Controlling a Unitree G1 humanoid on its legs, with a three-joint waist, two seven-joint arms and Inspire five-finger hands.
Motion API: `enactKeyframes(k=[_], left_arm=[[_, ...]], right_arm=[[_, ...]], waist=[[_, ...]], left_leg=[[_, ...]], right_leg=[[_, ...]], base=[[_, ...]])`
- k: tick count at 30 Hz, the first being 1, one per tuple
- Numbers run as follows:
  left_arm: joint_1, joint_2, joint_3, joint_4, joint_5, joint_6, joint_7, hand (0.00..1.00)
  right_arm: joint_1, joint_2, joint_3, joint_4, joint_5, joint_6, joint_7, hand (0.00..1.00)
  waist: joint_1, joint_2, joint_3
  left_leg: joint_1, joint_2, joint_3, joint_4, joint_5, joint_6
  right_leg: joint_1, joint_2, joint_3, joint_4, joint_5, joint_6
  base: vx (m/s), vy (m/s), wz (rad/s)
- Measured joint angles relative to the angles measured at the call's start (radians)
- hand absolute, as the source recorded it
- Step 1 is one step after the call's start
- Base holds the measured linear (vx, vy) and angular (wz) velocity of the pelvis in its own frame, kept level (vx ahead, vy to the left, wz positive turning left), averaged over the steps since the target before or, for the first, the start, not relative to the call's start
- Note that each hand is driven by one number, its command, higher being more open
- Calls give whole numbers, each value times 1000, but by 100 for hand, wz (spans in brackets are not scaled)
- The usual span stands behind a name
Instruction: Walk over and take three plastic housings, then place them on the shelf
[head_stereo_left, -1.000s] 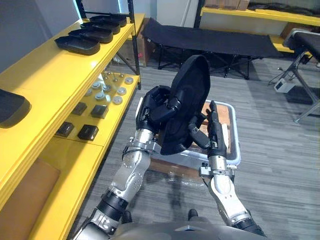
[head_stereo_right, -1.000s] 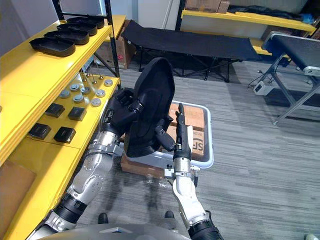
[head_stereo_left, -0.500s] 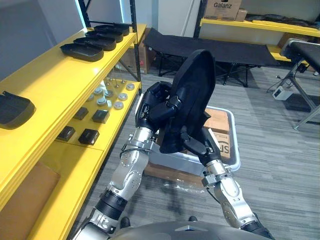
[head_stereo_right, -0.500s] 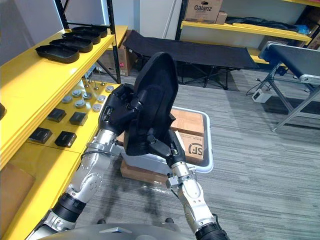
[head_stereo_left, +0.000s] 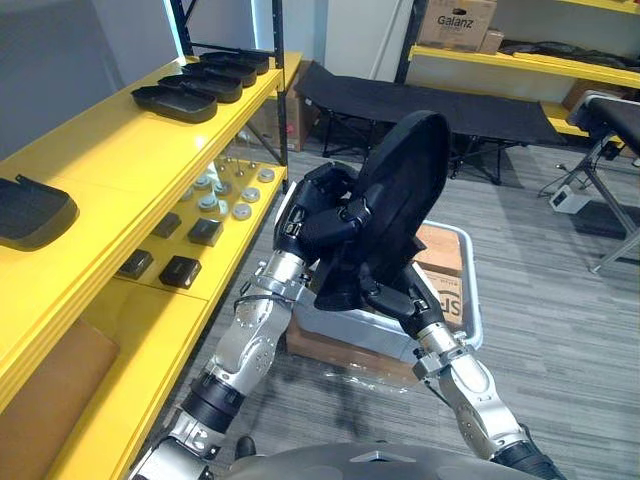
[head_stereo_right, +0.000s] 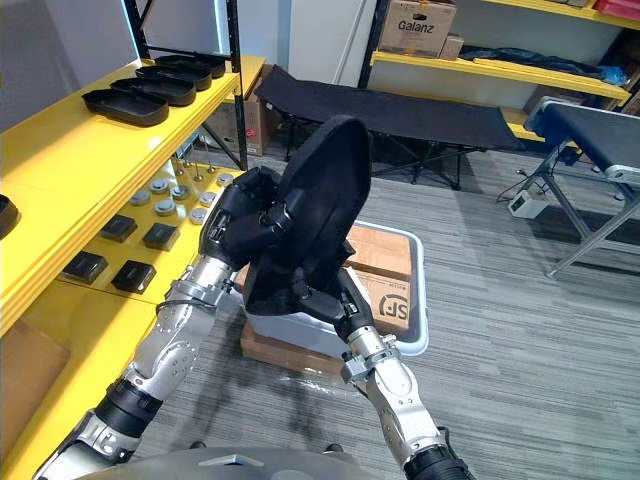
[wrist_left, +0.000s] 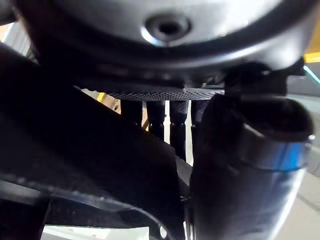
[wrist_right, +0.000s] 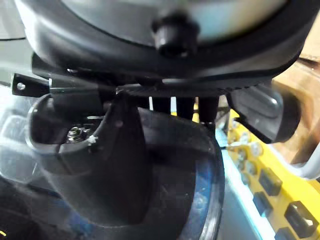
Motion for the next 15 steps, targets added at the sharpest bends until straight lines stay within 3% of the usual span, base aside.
enactKeyframes(k=[3, 4, 15], left_arm=[[-1, 0, 0, 0, 6, 4, -1, 0], [-1, 1, 0, 0, 9, 10, -1, 100], [-24, 18, -7, 0, 10, 73, 1, 100]], right_arm=[[0, 4, 1, 0, 2, 5, 0, 0], [0, 4, 1, 0, 3, 8, 0, 0], [-1, 6, 2, 8, -7, 24, -24, 0]], waist=[[3, -7, -1], [4, -11, -1], [4, -23, 1]], left_leg=[[0, 0, -1, 0, 0, -1], [0, 0, -1, 0, 0, -1], [0, 0, -2, 0, -5, -1]], right_leg=[[10, 0, -3, -5, 1, 0], [11, 0, -5, -5, 1, 0], [11, 0, -5, -5, 0, 0]], base=[[9, -5, 2], [11, -9, 3], [-9, -2, 0]])
